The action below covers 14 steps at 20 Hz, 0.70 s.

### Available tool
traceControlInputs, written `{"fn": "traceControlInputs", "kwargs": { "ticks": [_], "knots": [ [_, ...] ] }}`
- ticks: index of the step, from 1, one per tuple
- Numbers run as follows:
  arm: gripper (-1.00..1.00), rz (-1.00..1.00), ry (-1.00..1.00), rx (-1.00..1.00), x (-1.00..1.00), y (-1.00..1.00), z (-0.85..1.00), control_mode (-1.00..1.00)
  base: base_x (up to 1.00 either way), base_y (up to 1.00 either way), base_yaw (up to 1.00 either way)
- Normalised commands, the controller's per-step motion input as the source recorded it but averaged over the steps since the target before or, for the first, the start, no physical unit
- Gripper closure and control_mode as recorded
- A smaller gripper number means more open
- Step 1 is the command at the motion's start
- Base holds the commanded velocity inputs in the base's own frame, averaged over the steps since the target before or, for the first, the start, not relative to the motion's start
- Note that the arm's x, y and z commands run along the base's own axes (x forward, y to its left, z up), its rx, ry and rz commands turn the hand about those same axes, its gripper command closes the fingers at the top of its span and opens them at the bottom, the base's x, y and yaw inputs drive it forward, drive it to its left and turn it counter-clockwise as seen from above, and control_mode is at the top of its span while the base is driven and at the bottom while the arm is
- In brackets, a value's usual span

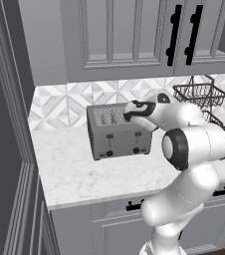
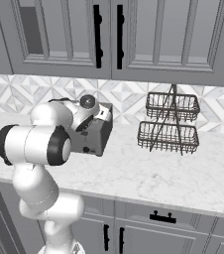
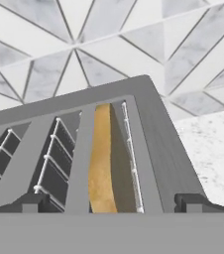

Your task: Start the toaster. Once the lever pops up, take the bread to the plate on the dining counter.

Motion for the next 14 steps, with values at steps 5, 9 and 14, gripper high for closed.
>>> {"fn": "traceControlInputs", "kwargs": {
  "ticks": [5,9,14],
  "knots": [
    [-1.00,0.01,0.00,0.00,0.19,0.00,-0.12,-1.00,0.00,0.00,0.00],
    [1.00,0.00,0.00,0.00,0.13,0.00,-0.10,-1.00,0.00,0.00,0.00],
    [1.00,0.00,0.00,0.00,0.06,0.00,-0.16,-1.00,0.00,0.00,0.00]
  ]
}}
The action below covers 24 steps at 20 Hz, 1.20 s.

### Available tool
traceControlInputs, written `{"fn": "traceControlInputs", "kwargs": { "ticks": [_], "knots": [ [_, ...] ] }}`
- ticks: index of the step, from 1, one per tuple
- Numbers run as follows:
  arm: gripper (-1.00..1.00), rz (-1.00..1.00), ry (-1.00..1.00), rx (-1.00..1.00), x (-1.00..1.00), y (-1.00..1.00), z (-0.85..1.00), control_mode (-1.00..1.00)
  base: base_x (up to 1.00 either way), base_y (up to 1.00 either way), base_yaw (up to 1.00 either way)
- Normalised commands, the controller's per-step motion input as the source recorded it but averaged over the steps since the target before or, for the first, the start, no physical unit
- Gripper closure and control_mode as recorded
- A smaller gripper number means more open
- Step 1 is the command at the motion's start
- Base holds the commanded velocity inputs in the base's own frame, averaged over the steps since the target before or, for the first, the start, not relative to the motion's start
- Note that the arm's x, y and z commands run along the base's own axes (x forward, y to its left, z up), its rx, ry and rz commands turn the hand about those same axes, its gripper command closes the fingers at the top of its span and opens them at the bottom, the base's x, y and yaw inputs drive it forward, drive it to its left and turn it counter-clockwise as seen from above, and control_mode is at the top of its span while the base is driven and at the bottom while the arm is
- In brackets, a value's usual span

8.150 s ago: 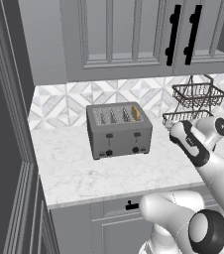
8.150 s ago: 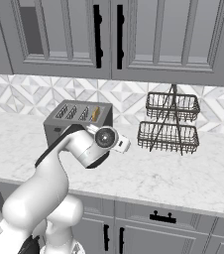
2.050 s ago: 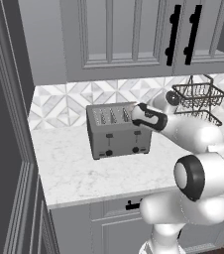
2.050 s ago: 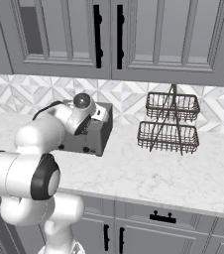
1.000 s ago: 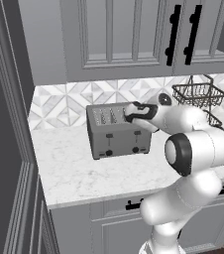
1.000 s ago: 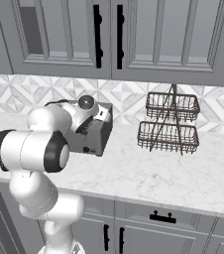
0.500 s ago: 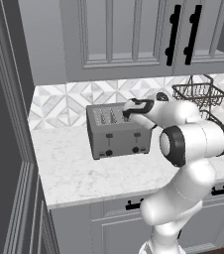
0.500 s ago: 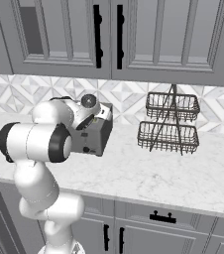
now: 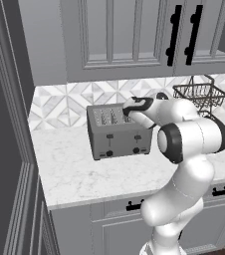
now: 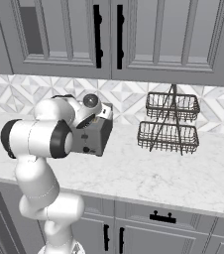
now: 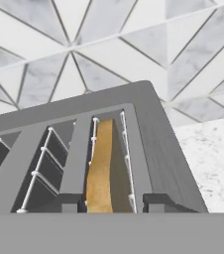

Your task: Start the toaster. Once the lever pops up, take the bread to the plate on the dining counter.

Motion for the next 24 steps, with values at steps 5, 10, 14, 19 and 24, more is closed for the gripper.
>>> {"fn": "traceControlInputs", "kwargs": {
  "ticks": [5,10,14,19,24],
  "knots": [
    [1.00,0.00,0.00,0.00,0.04,0.00,-0.10,-1.00,0.00,0.00,0.00],
    [1.00,0.00,0.00,0.00,0.01,0.00,0.00,-1.00,0.00,0.00,0.00],
    [1.00,0.00,0.00,0.00,-0.01,0.00,0.00,-1.00,0.00,0.00,0.00],
    [1.00,0.02,-0.03,0.00,-0.14,0.00,0.03,-1.00,0.00,0.00,0.00],
    [1.00,0.03,-0.03,0.00,-0.16,0.00,0.21,-1.00,0.00,0.00,0.00]
  ]
}}
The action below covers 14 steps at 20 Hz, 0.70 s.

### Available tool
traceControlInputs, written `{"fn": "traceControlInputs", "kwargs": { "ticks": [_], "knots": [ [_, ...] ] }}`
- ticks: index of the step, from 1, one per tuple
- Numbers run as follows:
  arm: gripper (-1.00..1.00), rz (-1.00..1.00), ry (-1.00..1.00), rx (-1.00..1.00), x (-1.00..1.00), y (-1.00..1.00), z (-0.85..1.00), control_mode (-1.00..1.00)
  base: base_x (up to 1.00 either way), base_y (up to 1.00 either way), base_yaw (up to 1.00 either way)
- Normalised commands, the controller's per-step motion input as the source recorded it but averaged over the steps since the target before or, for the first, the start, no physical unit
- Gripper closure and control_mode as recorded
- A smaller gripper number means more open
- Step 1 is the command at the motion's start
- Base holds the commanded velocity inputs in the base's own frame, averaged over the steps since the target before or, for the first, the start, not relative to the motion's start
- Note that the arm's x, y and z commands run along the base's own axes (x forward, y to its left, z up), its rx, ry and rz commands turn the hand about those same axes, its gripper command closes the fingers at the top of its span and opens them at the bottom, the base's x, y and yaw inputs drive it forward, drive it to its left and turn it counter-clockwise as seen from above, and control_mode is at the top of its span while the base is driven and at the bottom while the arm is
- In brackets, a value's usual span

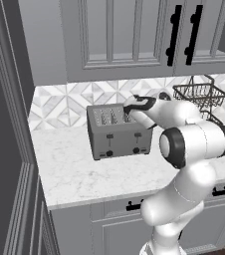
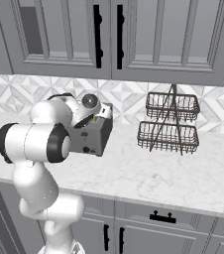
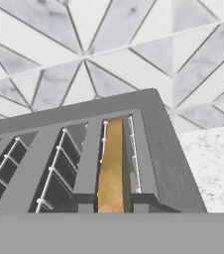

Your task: Start the toaster. Once the lever pops up, take the bread to the plate on the dining counter.

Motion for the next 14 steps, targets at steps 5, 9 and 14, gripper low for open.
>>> {"fn": "traceControlInputs", "kwargs": {
  "ticks": [5,9,14],
  "knots": [
    [1.00,0.02,-0.02,0.00,-0.11,0.00,0.37,-1.00,0.00,0.00,0.00],
    [1.00,0.01,0.00,0.00,-0.11,0.00,0.44,-1.00,0.00,0.00,0.00],
    [1.00,0.00,-0.05,0.00,-0.16,0.00,0.50,-1.00,0.00,0.00,0.00]
  ]
}}
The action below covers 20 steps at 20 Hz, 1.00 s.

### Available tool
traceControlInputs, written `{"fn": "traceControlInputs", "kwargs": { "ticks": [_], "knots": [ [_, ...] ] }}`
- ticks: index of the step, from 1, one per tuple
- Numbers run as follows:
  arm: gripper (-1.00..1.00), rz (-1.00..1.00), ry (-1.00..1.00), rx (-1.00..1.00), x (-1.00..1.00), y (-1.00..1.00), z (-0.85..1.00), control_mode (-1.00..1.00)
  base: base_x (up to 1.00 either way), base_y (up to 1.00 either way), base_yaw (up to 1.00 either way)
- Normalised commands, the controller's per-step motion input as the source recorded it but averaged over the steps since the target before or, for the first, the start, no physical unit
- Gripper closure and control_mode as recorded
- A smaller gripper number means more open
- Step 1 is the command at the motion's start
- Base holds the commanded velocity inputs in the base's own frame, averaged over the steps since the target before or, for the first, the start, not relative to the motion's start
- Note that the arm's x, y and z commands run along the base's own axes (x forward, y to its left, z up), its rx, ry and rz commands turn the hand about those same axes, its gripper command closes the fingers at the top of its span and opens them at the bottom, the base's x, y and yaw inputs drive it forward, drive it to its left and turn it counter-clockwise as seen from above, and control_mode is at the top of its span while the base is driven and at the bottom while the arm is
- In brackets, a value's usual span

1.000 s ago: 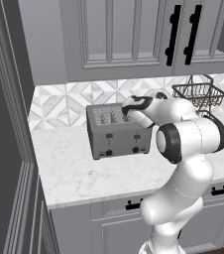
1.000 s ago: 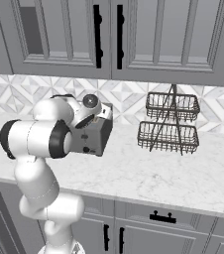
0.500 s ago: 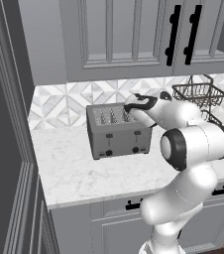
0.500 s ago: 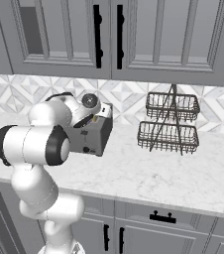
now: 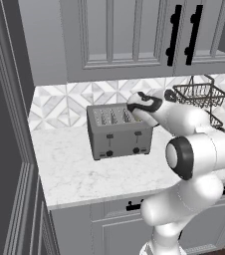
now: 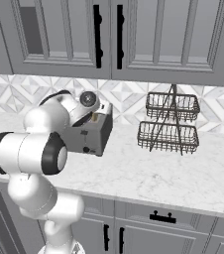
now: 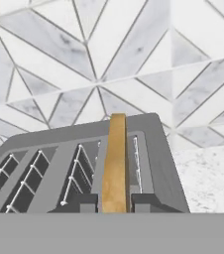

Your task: Start the toaster. Once the lever pops up, take the bread to the plate on the dining counter.

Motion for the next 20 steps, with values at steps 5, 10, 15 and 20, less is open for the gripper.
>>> {"fn": "traceControlInputs", "kwargs": {
  "ticks": [5,10,15,20],
  "knots": [
    [1.00,0.00,-0.04,-0.01,-0.19,0.00,0.46,-1.00,0.00,0.00,0.00],
    [1.00,0.00,-0.06,0.00,-0.27,0.00,0.44,-1.00,0.00,0.00,0.00],
    [1.00,0.00,-0.05,0.00,-0.51,0.00,0.47,-1.00,0.00,0.00,0.00],
    [1.00,0.00,0.09,0.00,-0.93,-0.09,0.28,-1.00,0.00,0.00,0.00]
  ]
}}
